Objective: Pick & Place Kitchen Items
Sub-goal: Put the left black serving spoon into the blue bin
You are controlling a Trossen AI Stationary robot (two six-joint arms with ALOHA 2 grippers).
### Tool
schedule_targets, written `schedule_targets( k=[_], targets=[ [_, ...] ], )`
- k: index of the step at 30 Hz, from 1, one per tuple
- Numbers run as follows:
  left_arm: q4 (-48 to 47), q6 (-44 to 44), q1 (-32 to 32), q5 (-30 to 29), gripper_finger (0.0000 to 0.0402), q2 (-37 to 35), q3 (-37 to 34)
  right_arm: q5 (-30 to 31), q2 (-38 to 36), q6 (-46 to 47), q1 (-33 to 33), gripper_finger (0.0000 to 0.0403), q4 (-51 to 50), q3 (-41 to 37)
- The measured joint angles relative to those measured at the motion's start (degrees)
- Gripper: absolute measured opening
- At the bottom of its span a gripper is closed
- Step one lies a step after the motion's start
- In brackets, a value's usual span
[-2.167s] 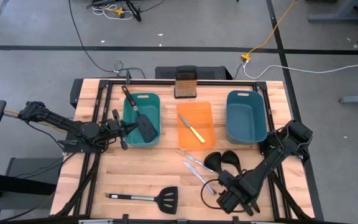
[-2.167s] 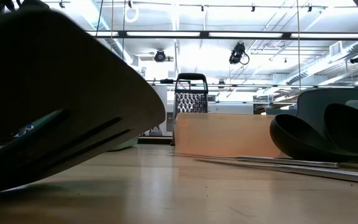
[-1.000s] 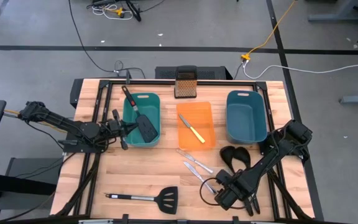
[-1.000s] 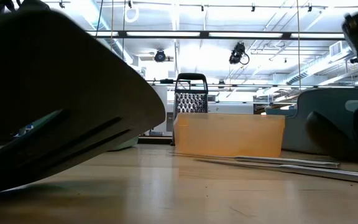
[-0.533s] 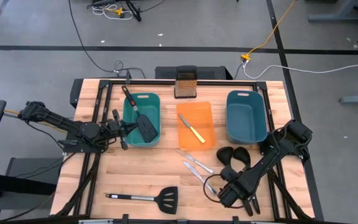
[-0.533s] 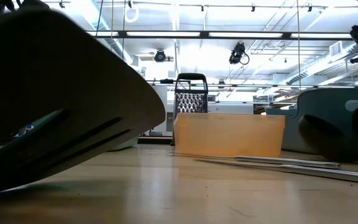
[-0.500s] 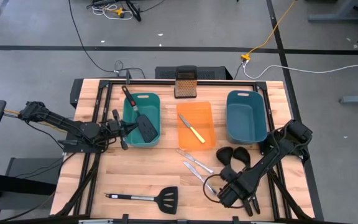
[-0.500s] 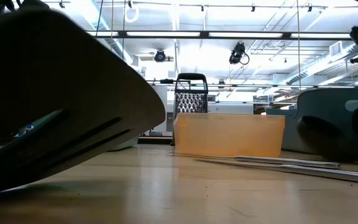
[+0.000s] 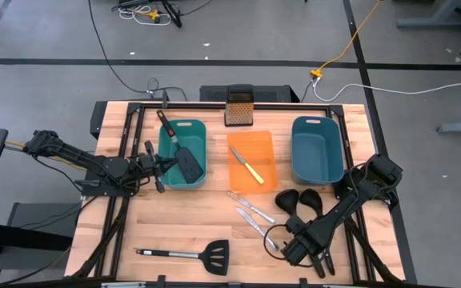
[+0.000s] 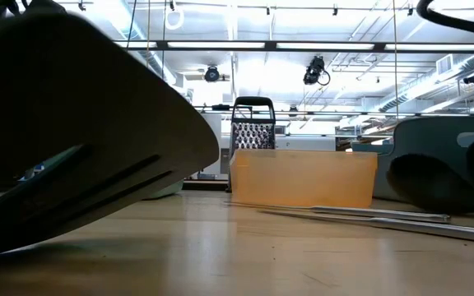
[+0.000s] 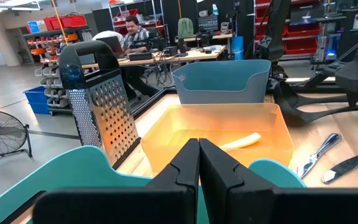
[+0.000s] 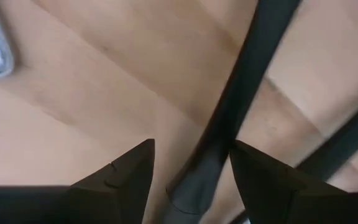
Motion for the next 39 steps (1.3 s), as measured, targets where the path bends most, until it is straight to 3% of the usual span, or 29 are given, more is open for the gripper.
schedule_targets(
  k=[6, 14, 25, 32, 39],
  targets=[
    [-0.2, 0.0, 0.0, 0.0, 0.0016, 0.0, 0.0, -0.1, -0.1, 0.2, 0.0, 0.0197, 5.2, -3.4],
    [-0.2, 0.0, 0.0, 0.0, 0.0016, 0.0, 0.0, -1.6, -0.3, -1.0, -0.2, 0.0088, 9.2, -5.4],
    [-0.1, 0.0, 0.0, 0.0, 0.0016, 0.0, 0.0, -3.3, -2.5, -4.6, -1.1, 0.0083, 7.6, -1.6],
    [0.2, 0.0, 0.0, 0.0, 0.0016, 0.0, 0.0, 6.2, -7.9, -7.7, -2.4, 0.0083, 1.0, 4.6],
    [0.3, -0.5, 0.0, 0.0, 0.0016, 0.0, 0.0, 21.5, -12.1, -21.9, -8.0, 0.0083, -15.5, 14.8]
  ],
)
